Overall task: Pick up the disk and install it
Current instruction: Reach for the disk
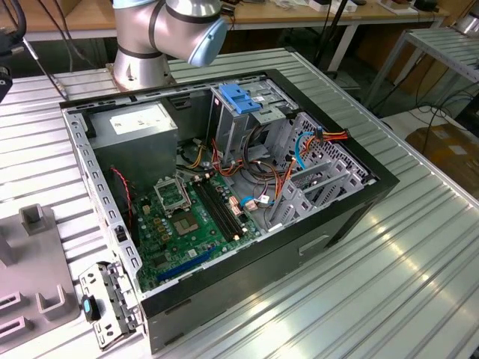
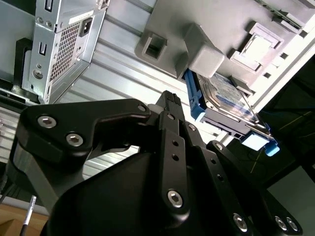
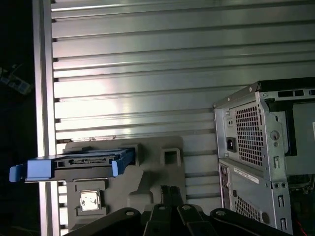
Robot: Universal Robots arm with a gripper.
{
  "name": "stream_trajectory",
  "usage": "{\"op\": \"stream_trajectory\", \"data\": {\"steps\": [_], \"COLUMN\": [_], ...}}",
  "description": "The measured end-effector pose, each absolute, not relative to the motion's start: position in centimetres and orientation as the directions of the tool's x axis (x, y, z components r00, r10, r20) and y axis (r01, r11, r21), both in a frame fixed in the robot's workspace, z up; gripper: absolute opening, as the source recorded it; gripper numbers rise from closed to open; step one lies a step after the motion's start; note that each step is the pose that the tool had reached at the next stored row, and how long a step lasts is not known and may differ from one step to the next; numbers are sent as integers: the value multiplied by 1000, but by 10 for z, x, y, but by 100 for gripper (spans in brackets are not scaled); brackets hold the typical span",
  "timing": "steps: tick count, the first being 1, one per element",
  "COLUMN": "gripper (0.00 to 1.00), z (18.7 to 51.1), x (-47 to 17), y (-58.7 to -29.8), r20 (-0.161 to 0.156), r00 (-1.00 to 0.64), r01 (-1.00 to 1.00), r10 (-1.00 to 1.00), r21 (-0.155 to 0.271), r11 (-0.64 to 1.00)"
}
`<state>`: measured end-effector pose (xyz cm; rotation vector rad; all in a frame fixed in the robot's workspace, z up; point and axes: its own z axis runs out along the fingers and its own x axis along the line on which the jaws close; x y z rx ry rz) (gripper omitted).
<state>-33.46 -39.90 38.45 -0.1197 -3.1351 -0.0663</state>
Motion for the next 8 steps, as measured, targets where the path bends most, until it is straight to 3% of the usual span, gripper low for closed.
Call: {"op": "stream_trajectory", "data": {"steps": [8], "gripper": [11], "z": [384], "x": [-344], "y": [-399], "r20": [6], "r00": [-997], "r01": [76], "r10": [76], "r21": [42], "r11": [996]}}
